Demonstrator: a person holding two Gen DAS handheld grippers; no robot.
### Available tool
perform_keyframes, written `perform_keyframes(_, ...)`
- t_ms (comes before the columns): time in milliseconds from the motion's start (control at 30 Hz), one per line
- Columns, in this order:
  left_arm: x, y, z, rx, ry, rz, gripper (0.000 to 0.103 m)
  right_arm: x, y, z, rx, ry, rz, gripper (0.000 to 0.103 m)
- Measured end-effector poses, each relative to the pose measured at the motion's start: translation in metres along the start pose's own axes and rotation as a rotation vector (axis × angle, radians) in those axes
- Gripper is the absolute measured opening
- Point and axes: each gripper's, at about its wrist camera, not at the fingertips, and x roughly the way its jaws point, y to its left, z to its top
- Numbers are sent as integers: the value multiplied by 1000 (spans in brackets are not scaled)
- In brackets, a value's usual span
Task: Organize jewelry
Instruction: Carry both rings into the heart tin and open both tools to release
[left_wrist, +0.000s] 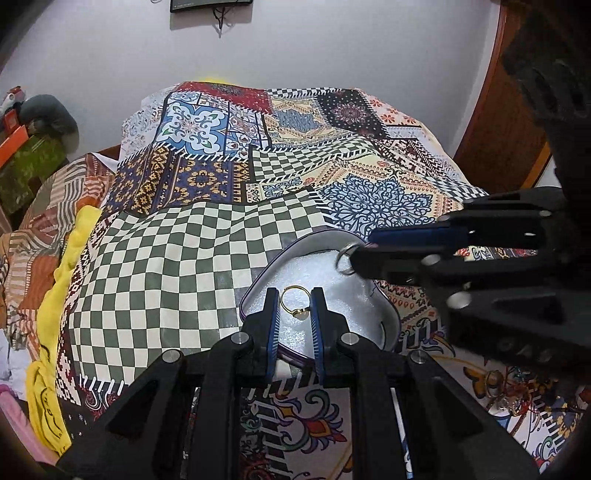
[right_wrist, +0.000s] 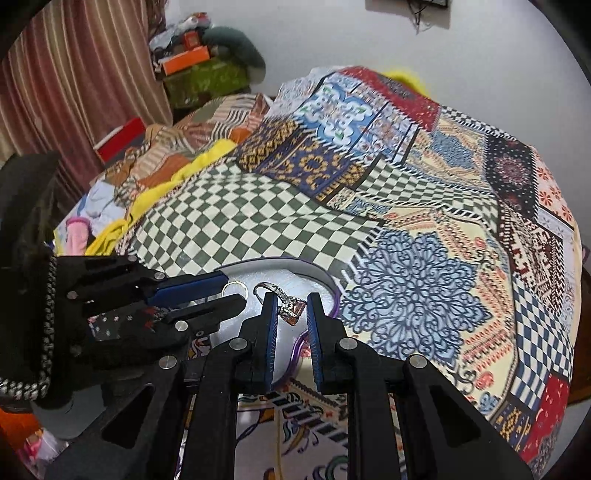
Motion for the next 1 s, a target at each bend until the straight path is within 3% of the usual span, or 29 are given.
perform_keyframes(300, 4, 8, 1, -12, 13, -13, 16, 16, 0, 1, -11, 38, 0, 14)
perform_keyframes(433, 3, 10, 0, -10, 7, -1, 29, 17, -2, 1, -7, 40, 0, 14)
perform_keyframes(1000, -35, 46, -12, -65, -51, 74, 29, 22, 9, 0, -59, 51, -10, 14)
